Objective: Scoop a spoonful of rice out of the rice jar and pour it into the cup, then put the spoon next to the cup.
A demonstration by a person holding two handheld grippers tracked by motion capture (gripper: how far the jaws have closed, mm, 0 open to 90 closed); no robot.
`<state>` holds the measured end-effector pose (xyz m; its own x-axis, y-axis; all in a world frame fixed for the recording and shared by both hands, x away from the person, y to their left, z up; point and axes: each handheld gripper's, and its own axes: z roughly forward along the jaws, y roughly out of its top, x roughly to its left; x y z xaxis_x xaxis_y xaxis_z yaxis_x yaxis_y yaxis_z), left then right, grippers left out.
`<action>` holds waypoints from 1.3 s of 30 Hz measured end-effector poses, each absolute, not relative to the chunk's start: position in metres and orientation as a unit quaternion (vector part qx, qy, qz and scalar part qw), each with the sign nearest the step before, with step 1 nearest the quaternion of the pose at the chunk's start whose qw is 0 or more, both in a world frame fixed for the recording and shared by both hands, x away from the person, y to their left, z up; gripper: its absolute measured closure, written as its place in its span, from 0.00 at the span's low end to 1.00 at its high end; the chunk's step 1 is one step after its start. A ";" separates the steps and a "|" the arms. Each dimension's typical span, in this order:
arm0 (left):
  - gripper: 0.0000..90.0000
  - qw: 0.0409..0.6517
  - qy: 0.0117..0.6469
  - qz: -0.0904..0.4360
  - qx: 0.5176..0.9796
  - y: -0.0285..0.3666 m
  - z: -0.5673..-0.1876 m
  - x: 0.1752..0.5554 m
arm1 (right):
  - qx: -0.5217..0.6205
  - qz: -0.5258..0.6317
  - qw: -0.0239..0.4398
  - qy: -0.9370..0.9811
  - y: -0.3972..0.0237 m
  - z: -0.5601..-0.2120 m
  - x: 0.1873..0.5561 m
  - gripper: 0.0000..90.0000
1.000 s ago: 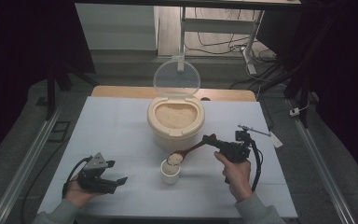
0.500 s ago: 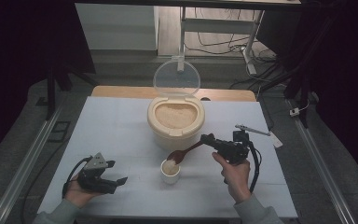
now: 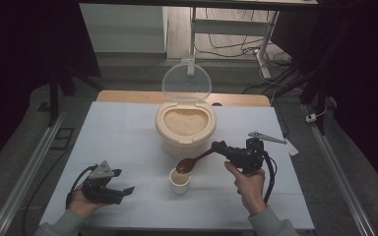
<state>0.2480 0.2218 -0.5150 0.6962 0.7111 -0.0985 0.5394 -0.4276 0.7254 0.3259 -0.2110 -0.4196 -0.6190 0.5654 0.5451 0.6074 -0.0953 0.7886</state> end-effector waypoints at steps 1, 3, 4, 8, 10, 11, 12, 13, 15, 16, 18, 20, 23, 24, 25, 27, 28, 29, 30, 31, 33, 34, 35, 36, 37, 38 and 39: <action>0.20 0.383 0.373 0.112 0.837 0.222 -0.515 0.248 | -0.435 -0.599 0.018 -0.673 -0.212 -0.420 0.326 0.93; 0.20 0.383 0.373 0.112 0.838 0.222 -0.515 0.248 | -0.433 -0.601 0.018 -0.671 -0.214 -0.421 0.326 0.93; 0.20 0.384 0.373 0.112 0.837 0.222 -0.515 0.248 | -0.432 -0.602 0.018 -0.672 -0.215 -0.421 0.326 0.93; 0.20 0.384 0.373 0.113 0.837 0.221 -0.515 0.248 | -0.428 -0.608 0.015 -0.669 -0.219 -0.422 0.326 0.93; 0.20 0.383 0.373 0.113 0.837 0.222 -0.515 0.248 | -0.425 -0.612 0.014 -0.667 -0.222 -0.423 0.326 0.93; 0.20 0.384 0.373 0.113 0.837 0.222 -0.515 0.248 | -0.424 -0.615 0.014 -0.665 -0.223 -0.423 0.326 0.93; 0.20 0.384 0.373 0.113 0.837 0.222 -0.515 0.248 | -0.422 -0.617 0.015 -0.664 -0.225 -0.423 0.326 0.93; 0.20 0.384 0.373 0.113 0.837 0.222 -0.515 0.248 | -0.421 -0.620 0.015 -0.662 -0.227 -0.423 0.326 0.93; 0.20 0.384 0.373 0.114 0.837 0.222 -0.515 0.249 | -0.419 -0.623 0.014 -0.660 -0.230 -0.422 0.326 0.93; 0.20 0.383 0.373 0.114 0.837 0.223 -0.515 0.249 | -0.418 -0.625 0.013 -0.660 -0.232 -0.421 0.326 0.93; 0.20 0.383 0.374 0.114 0.837 0.223 -0.515 0.249 | -0.415 -0.627 0.011 -0.659 -0.237 -0.420 0.326 0.93; 0.20 0.383 0.374 0.113 0.837 0.223 -0.515 0.249 | -0.414 -0.632 0.010 -0.655 -0.242 -0.418 0.327 0.93; 0.20 0.383 0.375 0.113 0.836 0.223 -0.516 0.249 | -0.413 -0.644 0.003 -0.644 -0.252 -0.415 0.326 0.93; 0.20 0.383 0.375 0.114 0.836 0.223 -0.515 0.248 | -0.413 -0.646 0.002 -0.642 -0.256 -0.414 0.326 0.93; 0.20 0.383 0.375 0.114 0.837 0.223 -0.515 0.248 | -0.412 -0.649 0.001 -0.640 -0.259 -0.412 0.326 0.93; 0.20 0.383 0.375 0.115 0.836 0.223 -0.515 0.249 | -0.411 -0.653 -0.001 -0.636 -0.267 -0.409 0.324 0.93; 0.20 0.383 0.375 0.115 0.836 0.223 -0.515 0.249 | -0.410 -0.654 -0.003 -0.636 -0.270 -0.407 0.324 0.93; 0.20 0.383 0.375 0.114 0.837 0.223 -0.515 0.249 | -0.410 -0.654 -0.002 -0.636 -0.274 -0.405 0.323 0.93; 0.20 0.382 0.374 0.115 0.837 0.223 -0.515 0.249 | -0.410 -0.652 -0.002 -0.637 -0.277 -0.404 0.323 0.93; 0.20 0.382 0.375 0.114 0.837 0.223 -0.515 0.249 | -0.411 -0.652 -0.003 -0.637 -0.280 -0.403 0.323 0.93; 0.20 0.383 0.375 0.114 0.837 0.223 -0.515 0.249 | -0.411 -0.649 -0.005 -0.641 -0.286 -0.401 0.322 0.93; 0.20 0.383 0.376 0.114 0.836 0.223 -0.515 0.249 | -0.410 -0.645 -0.006 -0.645 -0.289 -0.401 0.322 0.93; 0.20 0.383 0.375 0.114 0.836 0.223 -0.515 0.249 | -0.409 -0.641 -0.005 -0.649 -0.290 -0.401 0.322 0.93; 0.20 0.383 0.375 0.114 0.836 0.223 -0.515 0.249 | -0.407 -0.635 0.000 -0.657 -0.292 -0.401 0.323 0.93; 0.20 0.382 0.375 0.114 0.837 0.223 -0.515 0.249 | -0.405 -0.628 0.003 -0.664 -0.292 -0.402 0.323 0.93; 0.20 0.382 0.375 0.114 0.837 0.223 -0.516 0.249 | -0.405 -0.622 0.005 -0.670 -0.292 -0.402 0.323 0.93; 0.20 0.381 0.374 0.114 0.838 0.223 -0.516 0.249 | -0.403 -0.614 0.010 -0.678 -0.291 -0.403 0.323 0.93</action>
